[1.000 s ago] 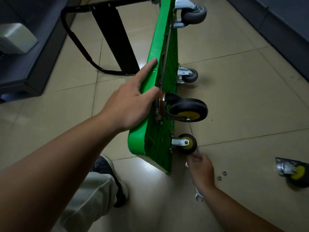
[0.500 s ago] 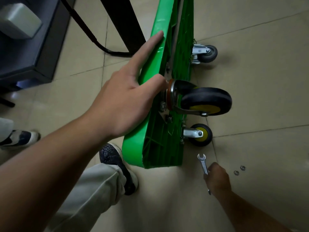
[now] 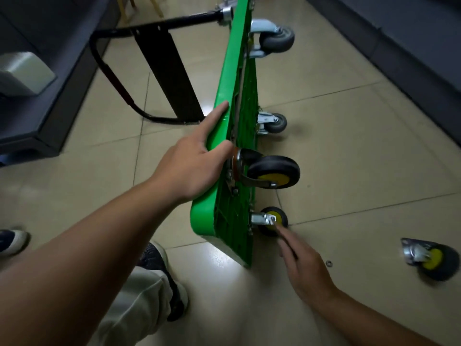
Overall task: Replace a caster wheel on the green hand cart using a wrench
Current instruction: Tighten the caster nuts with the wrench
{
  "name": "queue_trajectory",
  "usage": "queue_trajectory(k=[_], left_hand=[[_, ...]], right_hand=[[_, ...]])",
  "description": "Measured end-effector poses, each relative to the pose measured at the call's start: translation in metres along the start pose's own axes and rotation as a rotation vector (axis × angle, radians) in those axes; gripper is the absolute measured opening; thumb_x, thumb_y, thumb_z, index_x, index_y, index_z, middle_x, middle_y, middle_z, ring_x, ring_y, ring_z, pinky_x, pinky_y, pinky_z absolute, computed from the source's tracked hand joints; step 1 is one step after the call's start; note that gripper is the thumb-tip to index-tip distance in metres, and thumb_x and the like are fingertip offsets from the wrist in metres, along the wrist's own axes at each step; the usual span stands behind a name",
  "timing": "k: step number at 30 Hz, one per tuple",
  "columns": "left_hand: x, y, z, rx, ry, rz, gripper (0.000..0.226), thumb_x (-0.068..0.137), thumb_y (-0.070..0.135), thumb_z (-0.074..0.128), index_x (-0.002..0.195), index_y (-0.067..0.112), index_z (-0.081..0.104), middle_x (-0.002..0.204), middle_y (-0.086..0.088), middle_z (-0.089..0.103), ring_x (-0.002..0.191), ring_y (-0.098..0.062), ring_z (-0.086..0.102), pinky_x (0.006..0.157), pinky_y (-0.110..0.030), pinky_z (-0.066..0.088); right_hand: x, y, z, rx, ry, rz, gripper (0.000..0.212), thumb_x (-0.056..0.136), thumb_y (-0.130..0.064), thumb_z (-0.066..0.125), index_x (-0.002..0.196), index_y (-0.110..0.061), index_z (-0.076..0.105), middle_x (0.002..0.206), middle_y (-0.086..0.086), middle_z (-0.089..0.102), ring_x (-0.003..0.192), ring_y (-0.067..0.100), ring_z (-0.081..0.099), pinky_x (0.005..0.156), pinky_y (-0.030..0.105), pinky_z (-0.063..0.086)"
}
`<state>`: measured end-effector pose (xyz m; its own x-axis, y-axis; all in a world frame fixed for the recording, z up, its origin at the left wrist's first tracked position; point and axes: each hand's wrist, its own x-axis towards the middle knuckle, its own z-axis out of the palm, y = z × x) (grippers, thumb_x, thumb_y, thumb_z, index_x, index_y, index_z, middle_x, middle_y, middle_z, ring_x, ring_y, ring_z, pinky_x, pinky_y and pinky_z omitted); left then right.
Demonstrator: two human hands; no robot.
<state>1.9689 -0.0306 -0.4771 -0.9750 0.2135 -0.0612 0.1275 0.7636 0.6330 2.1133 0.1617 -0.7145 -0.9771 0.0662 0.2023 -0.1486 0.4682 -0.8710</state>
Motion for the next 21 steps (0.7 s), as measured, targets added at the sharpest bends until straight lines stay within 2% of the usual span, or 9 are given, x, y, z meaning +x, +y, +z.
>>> queue_trajectory(k=[2, 4, 7, 9, 13, 18, 21], left_hand=[[0.0, 0.001, 0.0, -0.008, -0.007, -0.003, 0.07, 0.084, 0.055, 0.049, 0.143, 0.077, 0.019, 0.13, 0.011, 0.057, 0.101, -0.02, 0.067, 0.093, -0.048, 0.056], [0.001, 0.0, 0.0, -0.008, -0.007, 0.0, 0.069, 0.086, 0.053, 0.051, 0.142, 0.078, 0.019, 0.134, 0.005, 0.06, 0.097, -0.02, 0.068, 0.09, -0.048, 0.057], [0.002, -0.004, 0.0, -0.006, -0.006, 0.0, 0.069, 0.087, 0.053, 0.052, 0.141, 0.078, 0.019, 0.135, 0.0, 0.062, 0.097, -0.022, 0.069, 0.091, -0.048, 0.057], [0.002, -0.006, 0.0, -0.017, -0.007, -0.003, 0.069, 0.085, 0.054, 0.051, 0.141, 0.078, 0.02, 0.134, 0.001, 0.062, 0.097, -0.022, 0.069, 0.091, -0.048, 0.057], [0.003, -0.007, 0.0, -0.02, -0.022, -0.015, 0.069, 0.083, 0.056, 0.049, 0.139, 0.081, 0.017, 0.131, -0.002, 0.063, 0.097, -0.028, 0.069, 0.089, -0.049, 0.057], [0.003, -0.009, -0.001, -0.022, -0.019, -0.014, 0.068, 0.086, 0.055, 0.049, 0.142, 0.078, 0.018, 0.123, 0.0, 0.064, 0.089, -0.026, 0.069, 0.084, -0.052, 0.058], [0.003, -0.011, -0.002, -0.016, -0.005, -0.013, 0.068, 0.087, 0.054, 0.049, 0.143, 0.077, 0.019, 0.117, 0.003, 0.066, 0.085, -0.023, 0.07, 0.082, -0.051, 0.058]], right_hand=[[0.016, -0.033, 0.011, 0.154, 0.13, -0.015, 0.043, 0.106, -0.035, 0.043, 0.148, -0.027, 0.048, 0.133, -0.021, 0.059, 0.117, 0.0, 0.06, 0.098, 0.01, 0.042], [0.029, -0.059, 0.025, 0.26, 0.213, -0.009, 0.044, 0.107, -0.032, 0.042, 0.151, -0.026, 0.047, 0.125, -0.013, 0.061, 0.11, 0.004, 0.06, 0.094, 0.01, 0.041], [0.036, -0.079, 0.045, 0.303, 0.275, -0.048, 0.047, 0.107, -0.019, 0.044, 0.153, -0.027, 0.043, 0.126, -0.019, 0.057, 0.114, -0.005, 0.055, 0.096, 0.007, 0.038], [0.035, -0.08, 0.056, 0.328, 0.268, -0.068, 0.049, 0.107, -0.012, 0.043, 0.154, -0.028, 0.042, 0.131, -0.016, 0.055, 0.119, -0.004, 0.054, 0.099, 0.007, 0.037], [0.031, -0.07, 0.07, 0.403, 0.243, -0.029, 0.051, 0.106, -0.01, 0.041, 0.153, -0.029, 0.042, 0.12, -0.007, 0.055, 0.103, -0.005, 0.055, 0.091, 0.004, 0.039], [0.041, -0.063, 0.077, 0.449, 0.171, -0.076, 0.052, 0.106, -0.007, 0.042, 0.155, -0.024, 0.04, 0.134, 0.002, 0.055, 0.128, 0.015, 0.055, 0.11, 0.018, 0.038], [0.044, -0.058, 0.072, 0.426, 0.109, -0.137, 0.052, 0.106, -0.007, 0.043, 0.156, -0.022, 0.038, 0.141, -0.002, 0.053, 0.135, 0.018, 0.052, 0.114, 0.021, 0.035]])
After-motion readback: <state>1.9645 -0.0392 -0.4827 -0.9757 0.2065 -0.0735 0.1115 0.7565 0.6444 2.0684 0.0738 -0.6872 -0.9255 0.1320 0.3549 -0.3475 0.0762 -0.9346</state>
